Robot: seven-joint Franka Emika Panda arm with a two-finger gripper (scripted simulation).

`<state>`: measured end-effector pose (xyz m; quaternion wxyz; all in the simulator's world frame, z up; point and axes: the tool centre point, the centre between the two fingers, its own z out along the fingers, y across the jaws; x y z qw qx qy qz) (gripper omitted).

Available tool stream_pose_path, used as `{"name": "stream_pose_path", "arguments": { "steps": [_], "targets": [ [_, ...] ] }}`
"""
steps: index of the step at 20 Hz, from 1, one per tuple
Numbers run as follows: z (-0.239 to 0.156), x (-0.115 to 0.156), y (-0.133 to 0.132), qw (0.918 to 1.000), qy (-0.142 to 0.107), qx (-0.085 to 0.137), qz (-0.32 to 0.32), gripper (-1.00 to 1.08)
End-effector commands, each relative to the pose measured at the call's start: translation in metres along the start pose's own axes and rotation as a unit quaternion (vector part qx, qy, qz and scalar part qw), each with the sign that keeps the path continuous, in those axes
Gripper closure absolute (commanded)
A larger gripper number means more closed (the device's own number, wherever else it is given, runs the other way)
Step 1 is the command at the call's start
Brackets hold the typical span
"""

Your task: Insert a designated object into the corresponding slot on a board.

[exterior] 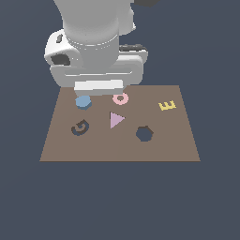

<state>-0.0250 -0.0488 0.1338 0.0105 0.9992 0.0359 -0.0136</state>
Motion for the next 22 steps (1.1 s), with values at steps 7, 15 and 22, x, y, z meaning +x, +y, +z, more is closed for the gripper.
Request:
{"name": "stream_pose_path", "arguments": {
  "steps": [7, 15, 22],
  "targets": [
    [0.041, -0.023, 0.038, 0.9983, 0.007, 0.004, -0.058, -0.92],
    [0.073, -0.035, 0.068, 0.9948, 0.013, 0.007, -0.101, -0.92],
    [0.087, -0.038, 0.081, 0.9927, 0.015, 0.008, -0.119, -0.92]
  ]
}}
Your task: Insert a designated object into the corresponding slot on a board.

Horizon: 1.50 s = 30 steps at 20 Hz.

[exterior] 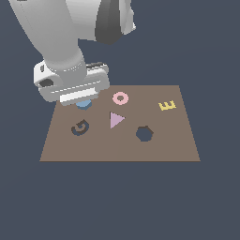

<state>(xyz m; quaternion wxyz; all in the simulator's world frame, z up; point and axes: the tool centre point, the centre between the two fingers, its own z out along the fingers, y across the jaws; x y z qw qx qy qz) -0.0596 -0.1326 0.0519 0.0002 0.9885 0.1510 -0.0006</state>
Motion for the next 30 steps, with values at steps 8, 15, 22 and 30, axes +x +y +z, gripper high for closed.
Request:
{"name": "stream_pose_path", "arguments": {
  "steps": [8, 15, 22, 30],
  "targets": [
    [0.002, 0.000, 0.002, 1.0000, 0.001, 0.000, -0.004, -0.92],
    [0.014, 0.000, 0.002, 1.0000, 0.001, 0.000, -0.004, -0.92],
    [0.022, 0.000, 0.002, 1.0000, 0.001, 0.000, -0.004, 1.08],
    [0.022, 0.000, 0.002, 1.0000, 0.001, 0.000, -0.004, 1.08]
  ]
}}
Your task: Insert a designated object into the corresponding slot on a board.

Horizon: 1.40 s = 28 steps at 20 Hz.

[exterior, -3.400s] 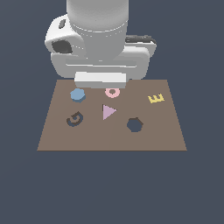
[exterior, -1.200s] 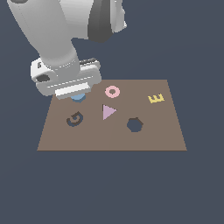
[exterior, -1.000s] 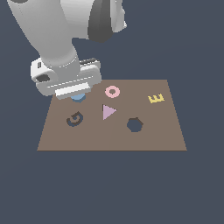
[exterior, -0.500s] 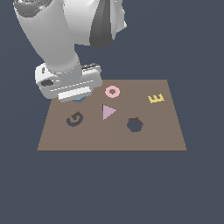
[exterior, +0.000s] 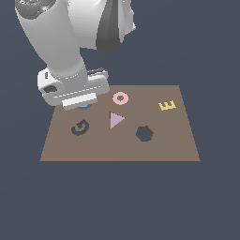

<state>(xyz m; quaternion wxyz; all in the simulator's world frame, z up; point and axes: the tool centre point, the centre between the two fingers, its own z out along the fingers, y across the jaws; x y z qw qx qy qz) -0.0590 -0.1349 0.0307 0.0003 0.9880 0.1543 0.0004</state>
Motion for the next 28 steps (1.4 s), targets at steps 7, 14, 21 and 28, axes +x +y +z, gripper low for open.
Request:
{"name": "stream_pose_path", "arguments": {
  "steps": [7, 14, 21, 28],
  "targets": [
    [0.000, 0.001, -0.004, 1.0000, 0.000, 0.000, 0.006, 1.08],
    [-0.001, 0.009, -0.020, 0.9995, 0.000, 0.000, 0.032, 1.08],
    [-0.002, 0.026, -0.050, 0.9967, 0.000, 0.000, 0.081, 1.08],
    [-0.004, 0.057, -0.090, 0.9886, 0.000, 0.000, 0.151, 1.08]
  ]
}}
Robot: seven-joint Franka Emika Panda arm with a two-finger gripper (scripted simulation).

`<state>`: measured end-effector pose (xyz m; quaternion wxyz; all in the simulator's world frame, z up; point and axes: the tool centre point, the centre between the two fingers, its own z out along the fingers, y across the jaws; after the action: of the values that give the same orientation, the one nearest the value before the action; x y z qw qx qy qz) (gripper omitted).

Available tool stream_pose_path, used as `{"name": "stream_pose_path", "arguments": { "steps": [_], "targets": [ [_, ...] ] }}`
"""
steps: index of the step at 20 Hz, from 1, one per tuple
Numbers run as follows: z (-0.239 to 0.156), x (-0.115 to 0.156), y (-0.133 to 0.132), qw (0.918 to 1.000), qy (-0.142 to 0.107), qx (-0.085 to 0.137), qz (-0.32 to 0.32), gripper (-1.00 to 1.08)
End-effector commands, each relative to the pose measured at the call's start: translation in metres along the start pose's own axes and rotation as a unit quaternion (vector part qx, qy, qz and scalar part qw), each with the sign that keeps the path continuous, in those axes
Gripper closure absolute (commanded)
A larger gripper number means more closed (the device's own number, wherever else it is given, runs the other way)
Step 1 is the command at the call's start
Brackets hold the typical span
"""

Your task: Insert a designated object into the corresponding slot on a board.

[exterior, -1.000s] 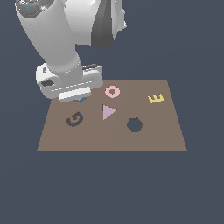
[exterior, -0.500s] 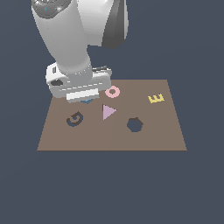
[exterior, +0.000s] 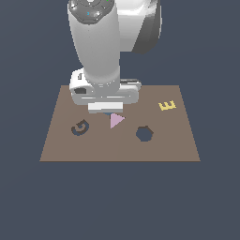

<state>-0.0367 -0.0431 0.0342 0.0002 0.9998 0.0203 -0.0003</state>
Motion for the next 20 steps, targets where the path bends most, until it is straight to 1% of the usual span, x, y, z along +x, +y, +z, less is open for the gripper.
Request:
{"name": "stream_pose_path", "arguments": {
  "steps": [1, 5, 11, 15, 20],
  "targets": [
    [-0.001, 0.008, -0.018, 0.9996, 0.000, 0.000, 0.028, 1.08],
    [-0.002, 0.025, -0.047, 0.9973, 0.000, 0.000, 0.074, 1.08],
    [-0.004, 0.053, -0.082, 0.9908, 0.000, 0.000, 0.135, 1.08],
    [-0.005, 0.069, -0.098, 0.9858, 0.000, 0.000, 0.168, 1.08],
    [-0.006, 0.086, -0.112, 0.9801, 0.000, 0.000, 0.198, 1.08]
  ]
}}
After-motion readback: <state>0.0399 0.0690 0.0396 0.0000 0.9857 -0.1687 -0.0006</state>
